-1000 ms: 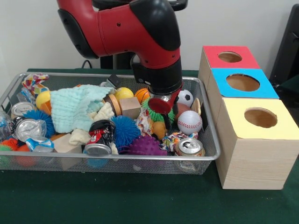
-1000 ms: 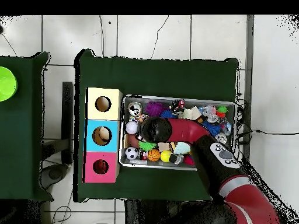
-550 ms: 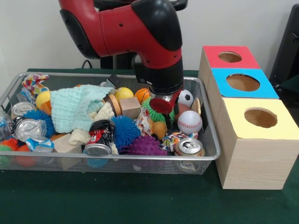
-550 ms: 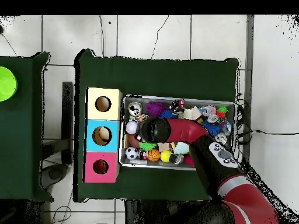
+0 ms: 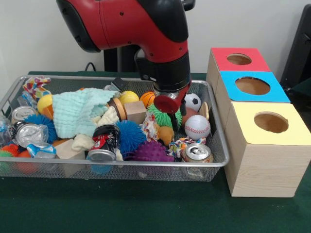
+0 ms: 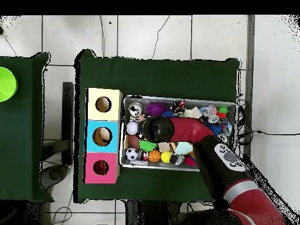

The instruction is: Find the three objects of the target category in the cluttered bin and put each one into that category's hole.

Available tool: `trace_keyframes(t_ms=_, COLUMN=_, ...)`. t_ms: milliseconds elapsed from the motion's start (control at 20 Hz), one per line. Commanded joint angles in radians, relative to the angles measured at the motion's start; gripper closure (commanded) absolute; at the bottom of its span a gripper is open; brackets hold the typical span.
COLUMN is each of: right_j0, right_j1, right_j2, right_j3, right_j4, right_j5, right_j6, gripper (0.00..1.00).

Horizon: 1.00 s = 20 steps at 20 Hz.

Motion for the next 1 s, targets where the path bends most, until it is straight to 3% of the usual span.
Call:
trace_keyframes(t_ms=50, right_j0=-0.042, right_j1=-0.039, right_j2=0.091, right_j3=0.056, right_j4=0.022, right_j5=-0.008, right_j6=0.096, gripper=0.00)
trace_keyframes(t_ms=450, right_j0=-0.040, right_j1=-0.028, right_j2=0.062, right_j3=0.034, right_j4=0.002, right_j5=-0.013, right_j6=0.114, gripper=0.00)
trace_keyframes(t_ms=800, right_j0=0.001, right_j1=-0.004, right_j2=-0.046, right_j3=-0.036, right_j4=-0.082, right_j5=-0.003, right_j6=0.112, gripper=0.00)
trace_keyframes(t_ms=1000, right_j0=-0.001, right_j1=-0.003, right_j2=-0.049, right_j3=-0.038, right_j4=-0.088, right_j5=-0.008, right_j6=0.112, gripper=0.00)
